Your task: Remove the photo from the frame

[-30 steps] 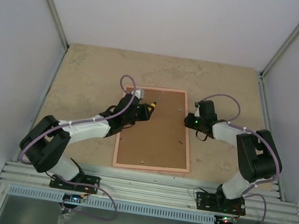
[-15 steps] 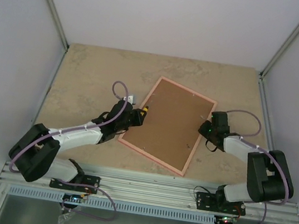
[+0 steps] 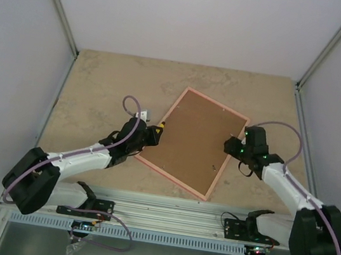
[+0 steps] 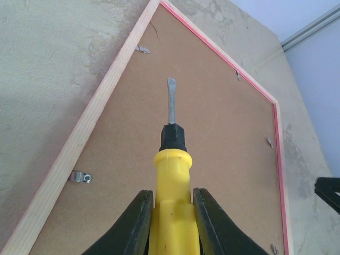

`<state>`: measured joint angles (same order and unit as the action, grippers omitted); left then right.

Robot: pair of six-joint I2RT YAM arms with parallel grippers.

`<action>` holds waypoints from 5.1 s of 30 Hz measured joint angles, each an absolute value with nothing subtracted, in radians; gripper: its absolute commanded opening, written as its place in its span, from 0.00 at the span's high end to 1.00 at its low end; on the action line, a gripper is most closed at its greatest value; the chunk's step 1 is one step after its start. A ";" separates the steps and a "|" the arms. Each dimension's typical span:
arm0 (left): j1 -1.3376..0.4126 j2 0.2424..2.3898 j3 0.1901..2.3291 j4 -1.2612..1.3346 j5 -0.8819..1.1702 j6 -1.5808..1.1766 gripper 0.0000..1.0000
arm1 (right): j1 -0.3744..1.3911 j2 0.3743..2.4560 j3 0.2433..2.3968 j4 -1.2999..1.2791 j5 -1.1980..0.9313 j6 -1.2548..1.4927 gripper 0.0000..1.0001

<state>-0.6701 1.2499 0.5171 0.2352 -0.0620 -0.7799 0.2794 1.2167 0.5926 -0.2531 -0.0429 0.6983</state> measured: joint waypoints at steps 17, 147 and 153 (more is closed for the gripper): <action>-0.670 1.128 0.496 0.205 -0.096 -0.709 1.00 | 0.726 1.038 0.498 -0.628 -0.115 0.762 0.07; -0.586 1.116 0.457 0.178 0.128 -0.644 1.00 | 0.506 1.545 0.725 -0.149 -0.408 0.278 0.09; -0.601 1.148 0.481 0.177 0.133 -0.647 1.00 | 0.544 1.502 0.716 -0.156 -0.344 0.298 0.19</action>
<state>-0.6014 1.1477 0.4812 0.1772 0.1333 -0.6468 0.5438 1.5021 0.7158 -0.1562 -0.3443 0.2977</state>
